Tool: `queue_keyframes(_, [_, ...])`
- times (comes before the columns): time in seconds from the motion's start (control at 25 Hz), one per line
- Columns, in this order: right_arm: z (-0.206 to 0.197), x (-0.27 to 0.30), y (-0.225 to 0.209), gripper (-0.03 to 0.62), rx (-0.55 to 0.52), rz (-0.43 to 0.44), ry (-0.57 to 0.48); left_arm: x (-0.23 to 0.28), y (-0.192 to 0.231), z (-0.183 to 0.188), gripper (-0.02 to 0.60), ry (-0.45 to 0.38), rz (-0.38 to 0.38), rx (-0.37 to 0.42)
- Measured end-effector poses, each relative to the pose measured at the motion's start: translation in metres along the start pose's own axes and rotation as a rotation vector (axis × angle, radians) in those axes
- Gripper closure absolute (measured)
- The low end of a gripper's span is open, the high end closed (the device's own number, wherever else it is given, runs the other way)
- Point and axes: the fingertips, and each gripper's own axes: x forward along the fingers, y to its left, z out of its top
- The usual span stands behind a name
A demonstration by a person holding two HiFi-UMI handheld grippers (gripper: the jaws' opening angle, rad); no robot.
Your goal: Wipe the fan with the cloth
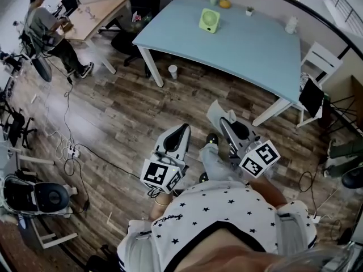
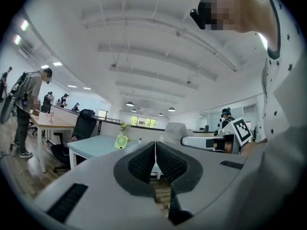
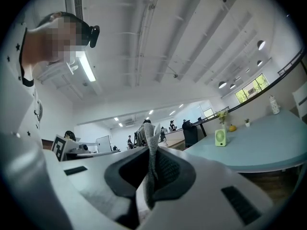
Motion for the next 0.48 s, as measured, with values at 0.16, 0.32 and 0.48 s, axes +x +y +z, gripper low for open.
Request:
queue_keyframes(0.16, [0.000,0.029,-0.009,0.577,0.000,0.043,-0.002,0.006,0.025,0.003,0.552,-0.002,0.049,0.006])
queue_keyframes(0.32, [0.003,0.054,-0.021,0.577,0.000,0.065,-0.002,0.021,0.048,0.009,0.552,-0.008,0.075,0.018])
queue_keyframes(0.48, [0.003,0.077,-0.045,0.577,0.007,0.060,0.007,0.045,0.068,0.011,0.552,-0.006,0.077,0.024])
